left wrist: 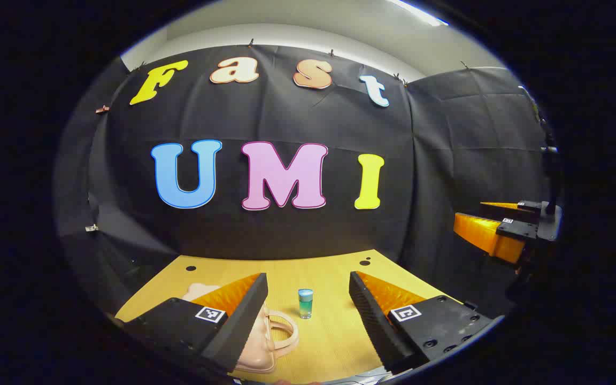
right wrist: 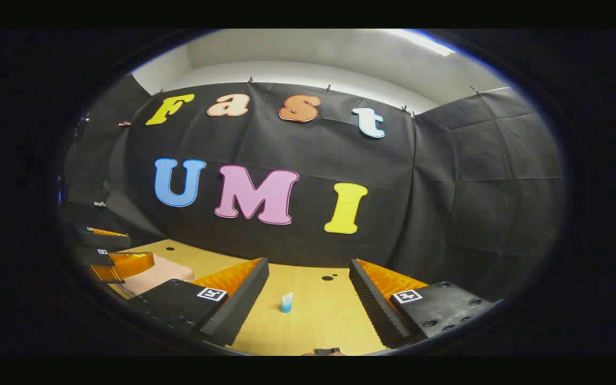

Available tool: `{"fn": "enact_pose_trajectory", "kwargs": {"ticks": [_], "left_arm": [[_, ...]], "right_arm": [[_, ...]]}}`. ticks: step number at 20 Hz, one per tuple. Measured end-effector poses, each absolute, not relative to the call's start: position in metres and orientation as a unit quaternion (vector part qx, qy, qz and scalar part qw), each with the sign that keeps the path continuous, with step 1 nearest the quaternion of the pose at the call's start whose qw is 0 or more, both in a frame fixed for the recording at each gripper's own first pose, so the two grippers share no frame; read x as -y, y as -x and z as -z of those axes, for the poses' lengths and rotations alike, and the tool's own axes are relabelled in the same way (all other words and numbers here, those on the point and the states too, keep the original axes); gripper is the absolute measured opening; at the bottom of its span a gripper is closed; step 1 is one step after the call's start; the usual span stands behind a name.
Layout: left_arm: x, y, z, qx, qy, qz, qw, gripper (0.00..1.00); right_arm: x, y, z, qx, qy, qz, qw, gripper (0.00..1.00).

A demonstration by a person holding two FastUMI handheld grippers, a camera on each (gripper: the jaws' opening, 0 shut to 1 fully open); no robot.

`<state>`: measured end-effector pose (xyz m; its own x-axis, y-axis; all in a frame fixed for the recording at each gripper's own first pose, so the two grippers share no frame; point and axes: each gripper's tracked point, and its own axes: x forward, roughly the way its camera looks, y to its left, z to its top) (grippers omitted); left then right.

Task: First open the suitcase, pack the skin care products into it, and then close the suitcase.

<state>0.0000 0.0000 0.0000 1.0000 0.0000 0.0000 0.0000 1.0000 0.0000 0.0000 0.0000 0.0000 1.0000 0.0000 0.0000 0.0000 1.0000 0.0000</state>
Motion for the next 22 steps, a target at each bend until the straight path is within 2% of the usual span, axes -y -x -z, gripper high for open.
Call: {"fn": "enact_pose_trajectory", "kwargs": {"ticks": [1, 4, 6, 10, 22], "left_arm": [[0.002, 0.0, 0.001, -0.001, 0.001, 0.004, 1.0, 0.96], [0.006, -0.002, 0.002, -0.004, -0.004, 0.011, 1.0, 0.96], [0.007, -0.001, 0.001, -0.001, -0.01, 0.013, 1.0, 0.96], [0.006, -0.003, 0.005, -0.006, -0.005, 0.011, 1.0, 0.96], [-0.008, -0.009, 0.028, -0.027, -0.01, 0.009, 1.0, 0.96]], "right_arm": [[0.002, 0.0, 0.0, -0.001, 0.001, 0.003, 1.0, 0.98], [0.001, -0.001, 0.001, -0.001, 0.002, 0.0, 1.0, 0.94], [0.002, -0.001, 0.0, 0.002, 0.007, -0.002, 1.0, 0.98], [-0.001, -0.004, 0.002, 0.002, -0.001, -0.01, 1.0, 0.94], [-0.005, -0.009, 0.001, -0.004, 0.009, -0.015, 1.0, 0.94]]}}
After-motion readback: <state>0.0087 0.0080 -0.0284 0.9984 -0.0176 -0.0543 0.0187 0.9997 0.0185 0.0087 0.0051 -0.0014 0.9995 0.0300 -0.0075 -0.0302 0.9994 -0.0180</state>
